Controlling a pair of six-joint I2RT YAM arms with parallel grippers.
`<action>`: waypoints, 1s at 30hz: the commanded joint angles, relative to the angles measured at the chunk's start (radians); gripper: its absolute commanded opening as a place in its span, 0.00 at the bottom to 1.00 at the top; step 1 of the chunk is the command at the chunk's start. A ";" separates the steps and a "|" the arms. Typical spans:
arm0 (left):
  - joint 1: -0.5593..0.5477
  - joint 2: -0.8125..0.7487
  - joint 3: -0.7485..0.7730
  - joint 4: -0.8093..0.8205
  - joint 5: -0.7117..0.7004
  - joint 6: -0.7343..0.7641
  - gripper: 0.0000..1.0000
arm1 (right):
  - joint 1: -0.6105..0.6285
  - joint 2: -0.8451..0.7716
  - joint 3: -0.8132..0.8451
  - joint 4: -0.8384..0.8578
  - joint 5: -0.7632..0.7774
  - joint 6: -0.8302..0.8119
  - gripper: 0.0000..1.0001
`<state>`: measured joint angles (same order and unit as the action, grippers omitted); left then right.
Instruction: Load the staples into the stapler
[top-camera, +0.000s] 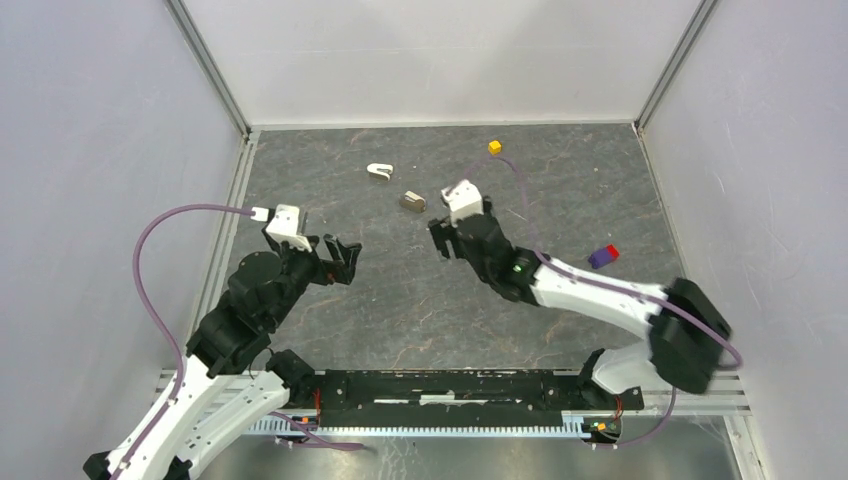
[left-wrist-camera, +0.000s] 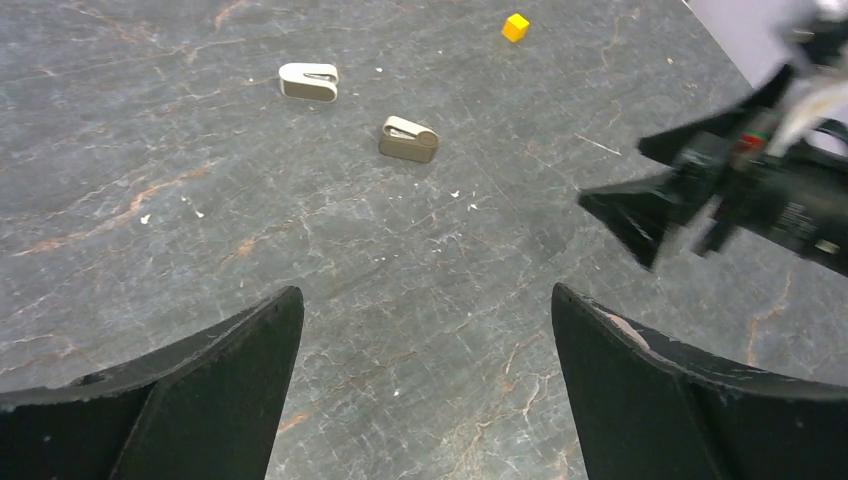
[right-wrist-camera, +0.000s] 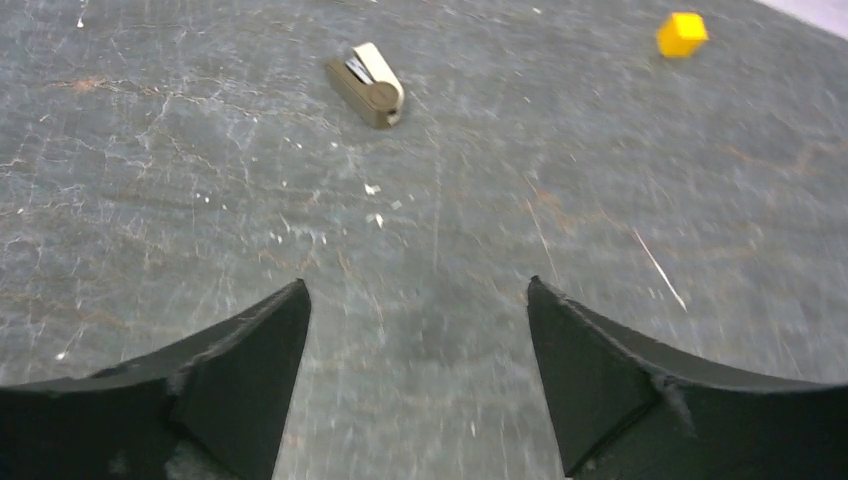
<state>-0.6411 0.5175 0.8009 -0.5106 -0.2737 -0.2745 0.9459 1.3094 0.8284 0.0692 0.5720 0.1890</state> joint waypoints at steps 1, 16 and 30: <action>0.000 -0.039 0.014 0.004 -0.078 0.015 1.00 | -0.060 0.214 0.202 0.111 -0.221 -0.142 0.81; 0.000 -0.079 0.021 -0.005 -0.105 -0.011 1.00 | -0.227 0.740 0.590 0.083 -0.569 -0.351 0.56; 0.000 -0.070 0.023 -0.014 -0.113 -0.014 1.00 | -0.271 0.920 0.716 0.105 -0.656 -0.423 0.55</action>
<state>-0.6411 0.4381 0.8009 -0.5320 -0.3660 -0.2752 0.6838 2.1929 1.4727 0.1577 -0.0372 -0.2119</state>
